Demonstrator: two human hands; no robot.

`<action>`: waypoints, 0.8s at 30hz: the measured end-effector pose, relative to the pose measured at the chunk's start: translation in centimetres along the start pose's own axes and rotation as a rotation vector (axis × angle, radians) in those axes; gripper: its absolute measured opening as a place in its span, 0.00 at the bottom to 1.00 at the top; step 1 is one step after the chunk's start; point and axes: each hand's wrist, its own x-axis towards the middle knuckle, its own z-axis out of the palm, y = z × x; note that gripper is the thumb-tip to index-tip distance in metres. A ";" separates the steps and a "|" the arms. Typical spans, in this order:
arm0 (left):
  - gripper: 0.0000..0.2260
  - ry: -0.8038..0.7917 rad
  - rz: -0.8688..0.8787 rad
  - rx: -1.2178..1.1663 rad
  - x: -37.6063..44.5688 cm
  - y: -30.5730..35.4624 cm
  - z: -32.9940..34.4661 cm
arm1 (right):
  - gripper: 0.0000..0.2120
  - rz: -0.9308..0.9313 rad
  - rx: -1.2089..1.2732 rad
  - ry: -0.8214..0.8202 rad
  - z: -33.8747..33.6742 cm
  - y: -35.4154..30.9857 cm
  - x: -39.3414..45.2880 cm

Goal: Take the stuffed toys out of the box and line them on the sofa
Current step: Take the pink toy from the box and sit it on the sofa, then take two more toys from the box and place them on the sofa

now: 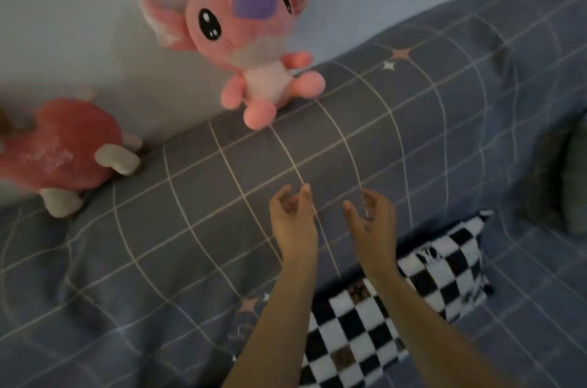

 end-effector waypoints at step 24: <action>0.08 -1.214 -0.472 0.681 -41.3 -31.2 -3.2 | 0.15 0.887 -0.303 0.700 -26.9 25.7 -43.8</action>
